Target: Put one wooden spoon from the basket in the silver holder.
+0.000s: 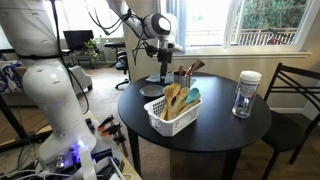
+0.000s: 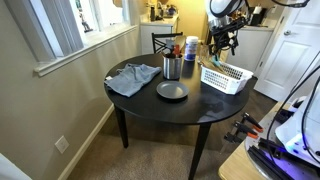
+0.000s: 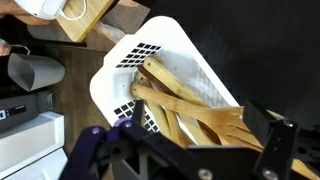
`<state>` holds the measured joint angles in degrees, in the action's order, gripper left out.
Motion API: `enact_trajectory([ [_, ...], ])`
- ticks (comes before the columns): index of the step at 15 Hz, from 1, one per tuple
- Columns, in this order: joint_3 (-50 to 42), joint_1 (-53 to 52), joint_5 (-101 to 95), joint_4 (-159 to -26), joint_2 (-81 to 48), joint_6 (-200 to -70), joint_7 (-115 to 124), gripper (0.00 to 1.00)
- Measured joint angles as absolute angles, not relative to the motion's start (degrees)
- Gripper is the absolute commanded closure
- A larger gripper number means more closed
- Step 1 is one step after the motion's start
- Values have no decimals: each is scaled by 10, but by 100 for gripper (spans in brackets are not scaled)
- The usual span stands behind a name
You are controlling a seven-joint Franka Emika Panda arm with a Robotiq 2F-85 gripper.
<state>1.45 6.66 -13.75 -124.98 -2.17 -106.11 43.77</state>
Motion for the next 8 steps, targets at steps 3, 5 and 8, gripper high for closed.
enact_trajectory([
  [3,0,52,-137,-1208,-70,-1046,454,0],
  [5,-4,44,-131,-1191,-88,-1032,454,0],
  [8,-5,41,-130,-1185,-91,-1029,454,0],
])
